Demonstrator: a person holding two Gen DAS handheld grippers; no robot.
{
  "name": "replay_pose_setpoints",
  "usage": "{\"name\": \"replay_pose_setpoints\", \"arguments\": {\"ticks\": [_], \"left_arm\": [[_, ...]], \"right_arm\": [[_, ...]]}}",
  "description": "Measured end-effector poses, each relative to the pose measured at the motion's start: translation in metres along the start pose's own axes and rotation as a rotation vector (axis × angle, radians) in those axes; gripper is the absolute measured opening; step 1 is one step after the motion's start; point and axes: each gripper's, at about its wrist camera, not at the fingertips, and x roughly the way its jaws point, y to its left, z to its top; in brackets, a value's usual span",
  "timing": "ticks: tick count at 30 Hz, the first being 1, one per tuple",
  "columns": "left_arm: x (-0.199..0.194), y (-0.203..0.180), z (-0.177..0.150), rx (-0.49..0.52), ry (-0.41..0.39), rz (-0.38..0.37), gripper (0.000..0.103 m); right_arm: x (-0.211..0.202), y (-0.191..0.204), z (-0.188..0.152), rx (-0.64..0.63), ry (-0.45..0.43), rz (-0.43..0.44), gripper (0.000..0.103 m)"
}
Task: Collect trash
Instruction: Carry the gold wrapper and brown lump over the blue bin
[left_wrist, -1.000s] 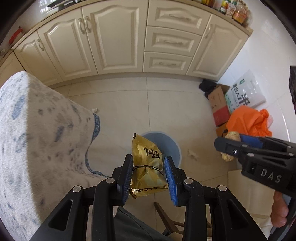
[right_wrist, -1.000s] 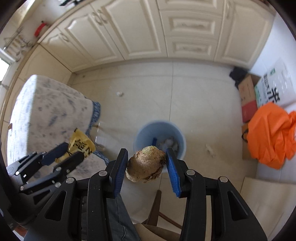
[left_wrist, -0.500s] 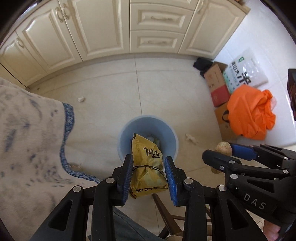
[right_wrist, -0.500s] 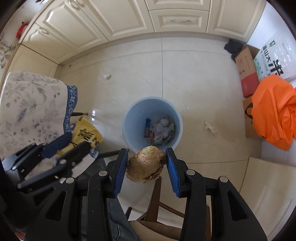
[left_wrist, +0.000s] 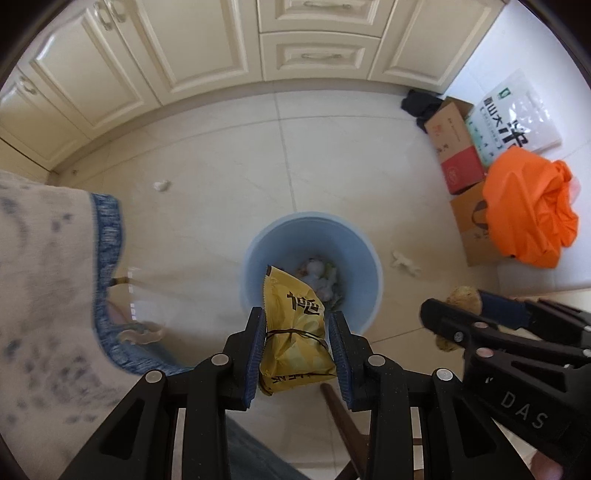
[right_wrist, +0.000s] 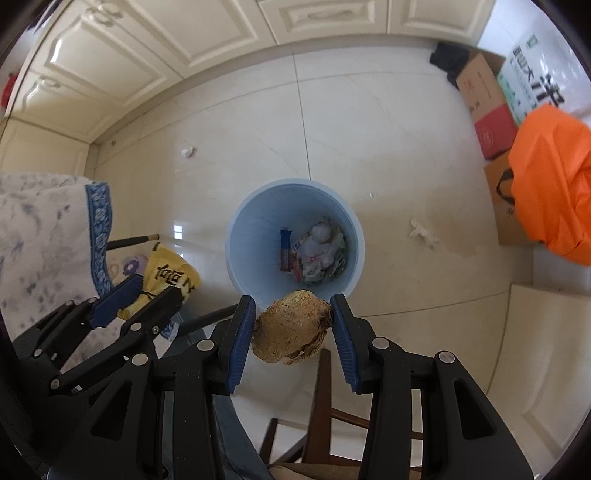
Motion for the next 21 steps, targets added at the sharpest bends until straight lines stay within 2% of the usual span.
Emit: {"name": "replay_pose_setpoints", "arguments": {"ticks": [4, 10, 13, 21], "left_arm": [[0.034, 0.006, 0.004, 0.003, -0.006, -0.038, 0.031], [0.106, 0.026, 0.01, -0.013, 0.07, -0.076, 0.031], [0.133, 0.029, 0.012, 0.012, 0.074, -0.093, 0.031], [0.168, 0.025, 0.012, 0.037, 0.05, -0.117, 0.034]], "right_arm": [[0.018, -0.003, 0.003, 0.032, -0.003, -0.041, 0.042], [0.056, -0.008, 0.008, 0.048, 0.035, -0.104, 0.042], [0.072, -0.012, 0.01, 0.059, 0.057, -0.111, 0.042], [0.091, -0.015, 0.012, 0.07, 0.093, -0.117, 0.042]]}}
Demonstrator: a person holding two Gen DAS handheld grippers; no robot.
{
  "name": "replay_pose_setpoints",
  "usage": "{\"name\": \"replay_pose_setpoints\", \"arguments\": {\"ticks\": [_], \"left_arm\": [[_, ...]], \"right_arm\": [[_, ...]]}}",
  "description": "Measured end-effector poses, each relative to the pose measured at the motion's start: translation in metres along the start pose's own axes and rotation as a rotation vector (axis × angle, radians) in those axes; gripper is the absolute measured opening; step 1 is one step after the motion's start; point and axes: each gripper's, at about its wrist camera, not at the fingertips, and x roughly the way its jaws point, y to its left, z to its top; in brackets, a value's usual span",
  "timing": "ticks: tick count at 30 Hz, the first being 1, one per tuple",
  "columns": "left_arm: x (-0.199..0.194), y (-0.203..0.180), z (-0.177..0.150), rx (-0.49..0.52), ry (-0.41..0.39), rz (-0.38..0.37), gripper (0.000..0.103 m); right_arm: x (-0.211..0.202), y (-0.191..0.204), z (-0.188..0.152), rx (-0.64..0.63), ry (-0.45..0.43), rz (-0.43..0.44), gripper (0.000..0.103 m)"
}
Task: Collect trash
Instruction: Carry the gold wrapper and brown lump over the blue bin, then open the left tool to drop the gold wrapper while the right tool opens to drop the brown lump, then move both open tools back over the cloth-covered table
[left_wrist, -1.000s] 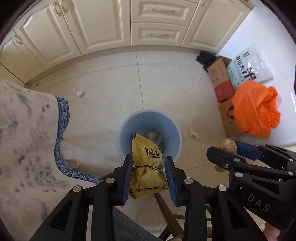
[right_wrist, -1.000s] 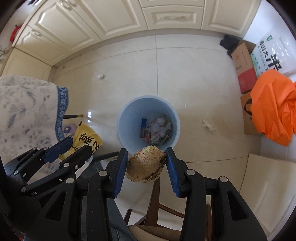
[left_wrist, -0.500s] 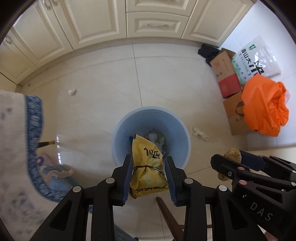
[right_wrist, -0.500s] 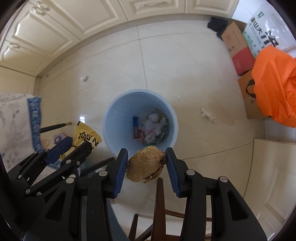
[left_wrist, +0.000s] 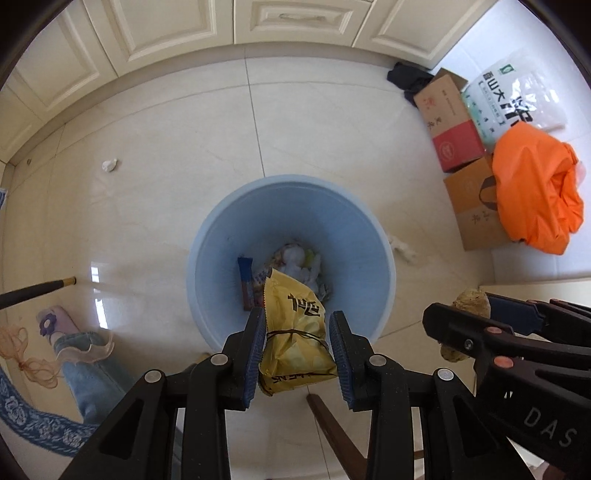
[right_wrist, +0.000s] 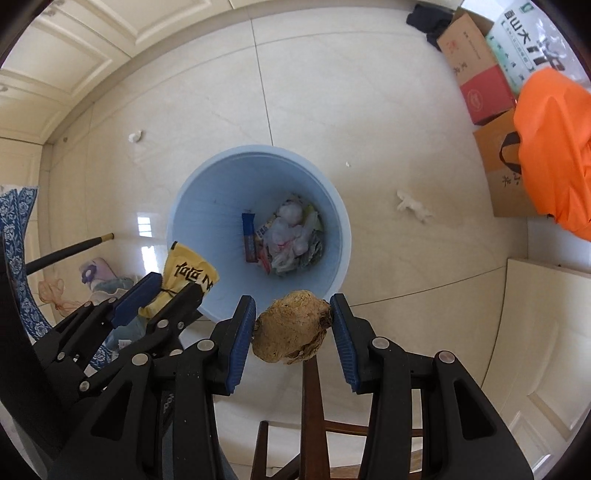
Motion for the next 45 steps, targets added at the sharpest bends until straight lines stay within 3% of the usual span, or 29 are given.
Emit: {"name": "replay_pose_setpoints", "arguments": {"ticks": [3, 7, 11, 15, 23, 28, 30, 45], "left_arm": [[-0.002, 0.001, -0.007, 0.006, -0.05, -0.054, 0.05], [-0.001, 0.014, -0.015, -0.03, -0.084, -0.049, 0.084], [0.001, 0.02, -0.022, -0.052, -0.105, -0.052, 0.085], [-0.001, 0.024, -0.029, -0.07, -0.103, -0.008, 0.085], [-0.015, 0.037, -0.04, -0.151, -0.114, -0.018, 0.085], [-0.026, 0.047, -0.045, -0.171, -0.121, -0.006, 0.085], [-0.03, 0.048, -0.045, -0.173, -0.126, -0.004, 0.085], [-0.045, 0.039, -0.049, -0.147, -0.135, -0.005, 0.085]], "right_arm": [[0.0, -0.001, 0.0, 0.008, -0.003, 0.01, 0.042], [-0.004, -0.007, 0.001, 0.019, -0.017, -0.003, 0.042], [-0.007, -0.009, 0.001, 0.021, -0.022, 0.006, 0.042], [-0.005, -0.007, 0.001, 0.01, -0.015, -0.008, 0.042], [0.004, 0.003, 0.006, 0.008, 0.012, -0.016, 0.045], [0.006, 0.007, 0.009, 0.058, 0.034, 0.055, 0.062], [0.005, 0.011, 0.007, 0.053, 0.034, 0.04, 0.067], [0.001, -0.013, -0.013, 0.099, 0.046, 0.007, 0.069]]}}
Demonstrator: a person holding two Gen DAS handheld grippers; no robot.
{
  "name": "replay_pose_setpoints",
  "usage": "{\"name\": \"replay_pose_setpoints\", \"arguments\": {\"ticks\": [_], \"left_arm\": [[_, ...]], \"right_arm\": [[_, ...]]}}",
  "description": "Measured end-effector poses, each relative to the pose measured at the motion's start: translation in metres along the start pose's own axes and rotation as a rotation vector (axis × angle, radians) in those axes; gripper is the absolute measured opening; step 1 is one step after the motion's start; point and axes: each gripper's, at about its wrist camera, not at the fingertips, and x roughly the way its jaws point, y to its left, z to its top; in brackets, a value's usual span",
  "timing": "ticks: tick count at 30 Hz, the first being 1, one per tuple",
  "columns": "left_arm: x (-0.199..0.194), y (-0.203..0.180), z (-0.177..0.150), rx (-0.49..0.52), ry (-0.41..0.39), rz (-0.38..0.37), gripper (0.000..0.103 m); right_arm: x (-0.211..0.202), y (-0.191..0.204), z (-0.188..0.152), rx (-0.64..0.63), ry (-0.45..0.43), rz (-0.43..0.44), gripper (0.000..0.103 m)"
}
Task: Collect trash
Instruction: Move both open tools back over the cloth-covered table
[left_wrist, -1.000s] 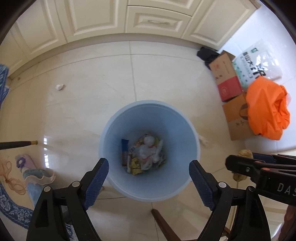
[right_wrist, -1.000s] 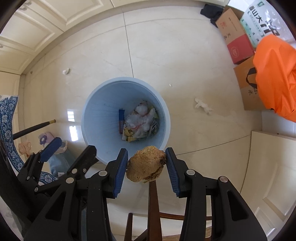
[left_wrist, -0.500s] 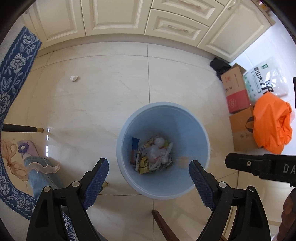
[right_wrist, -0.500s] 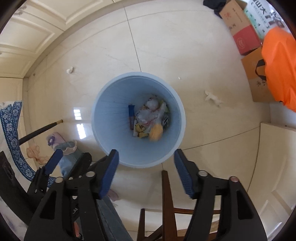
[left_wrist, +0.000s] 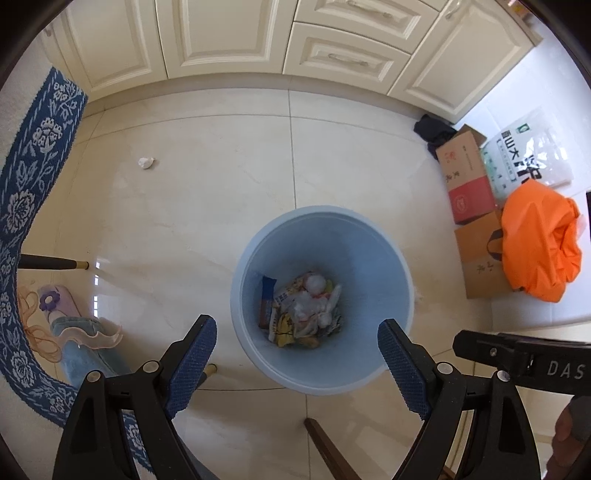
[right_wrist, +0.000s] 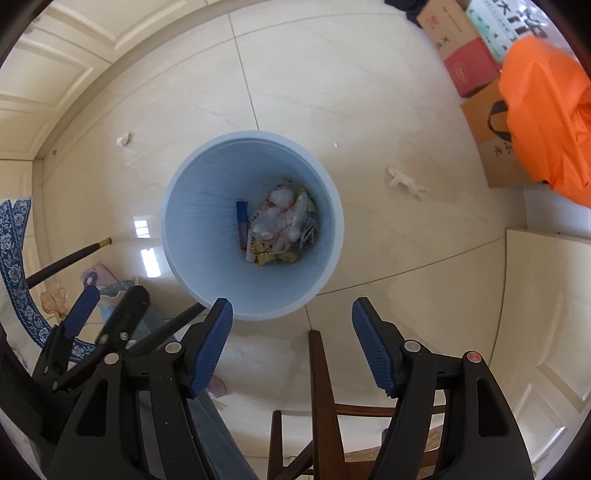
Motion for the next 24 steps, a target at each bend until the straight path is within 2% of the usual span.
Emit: {"name": "replay_pose_setpoints", "arguments": {"ticks": [8, 12, 16, 21, 24], "left_arm": [[-0.022, -0.017, -0.008, 0.051, -0.002, 0.014, 0.085], [-0.043, -0.035, -0.01, 0.1, -0.032, 0.027, 0.085], [-0.067, -0.051, -0.015, 0.129, -0.048, 0.025, 0.085], [-0.106, -0.066, -0.03, 0.18, -0.104, 0.032, 0.085], [-0.132, -0.076, -0.043, 0.209, -0.146, 0.044, 0.085]], "right_arm": [[-0.02, -0.012, -0.015, 0.018, -0.037, 0.012, 0.069], [-0.037, -0.018, -0.024, 0.035, -0.075, 0.006, 0.069], [-0.061, -0.029, -0.035, 0.067, -0.133, 0.016, 0.069], [-0.089, -0.037, -0.049, 0.09, -0.203, 0.039, 0.069], [-0.111, -0.041, -0.061, 0.095, -0.273, 0.031, 0.069]]}}
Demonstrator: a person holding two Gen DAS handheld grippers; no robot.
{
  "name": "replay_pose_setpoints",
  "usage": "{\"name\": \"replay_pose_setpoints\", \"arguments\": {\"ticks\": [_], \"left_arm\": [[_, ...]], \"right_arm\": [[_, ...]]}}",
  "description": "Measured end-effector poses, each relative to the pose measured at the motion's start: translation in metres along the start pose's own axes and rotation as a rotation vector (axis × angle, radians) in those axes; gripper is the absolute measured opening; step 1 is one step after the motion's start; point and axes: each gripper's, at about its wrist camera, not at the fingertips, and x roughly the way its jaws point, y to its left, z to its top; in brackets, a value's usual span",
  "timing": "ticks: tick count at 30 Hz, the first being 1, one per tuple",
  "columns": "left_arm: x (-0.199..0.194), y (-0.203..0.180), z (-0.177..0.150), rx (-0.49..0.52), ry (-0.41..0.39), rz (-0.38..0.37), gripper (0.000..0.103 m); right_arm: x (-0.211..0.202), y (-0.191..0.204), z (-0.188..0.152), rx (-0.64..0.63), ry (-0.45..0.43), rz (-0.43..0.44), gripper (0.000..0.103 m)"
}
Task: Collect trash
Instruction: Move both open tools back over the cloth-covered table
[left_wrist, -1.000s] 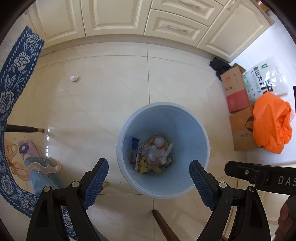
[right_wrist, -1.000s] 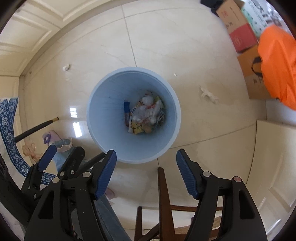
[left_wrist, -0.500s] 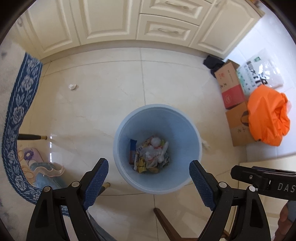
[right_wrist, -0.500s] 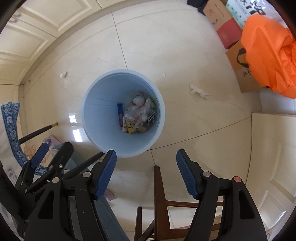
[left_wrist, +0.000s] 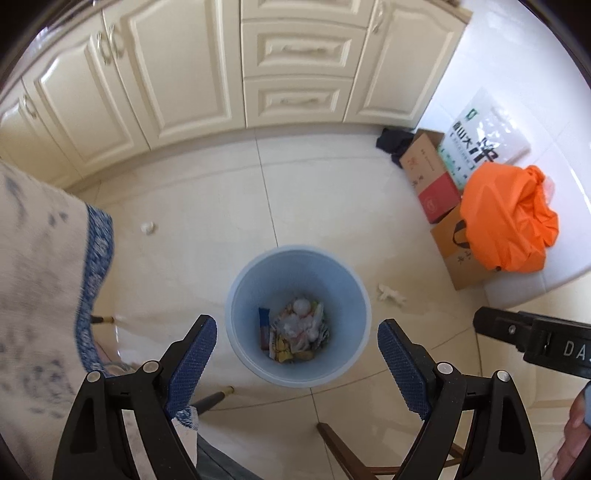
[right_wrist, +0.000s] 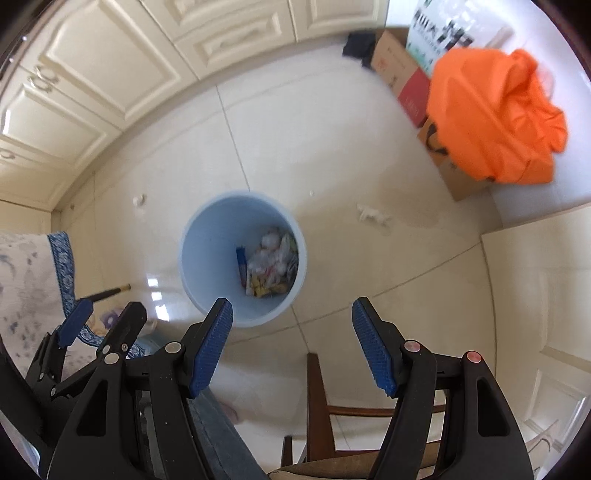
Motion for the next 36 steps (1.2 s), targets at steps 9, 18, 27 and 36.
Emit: {"name": "replay_pose_setpoints", "arguments": {"ticks": [9, 18, 27, 36], "left_arm": [[-0.101, -0.028, -0.03, 0.028, -0.125, 0.068, 0.086], [-0.2, -0.035, -0.072, -0.01, -0.19, 0.128, 0.093], [-0.283, -0.006, -0.103, -0.099, -0.268, 0.139, 0.096], [-0.346, 0.018, -0.147, -0.188, -0.38, 0.21, 0.101]], "right_arm": [[-0.074, -0.004, -0.016, 0.009, -0.2, 0.05, 0.069], [-0.134, 0.008, -0.038, -0.045, -0.354, 0.127, 0.069], [-0.171, 0.033, -0.055, -0.129, -0.438, 0.198, 0.073], [-0.192, 0.08, -0.068, -0.237, -0.472, 0.276, 0.075]]}}
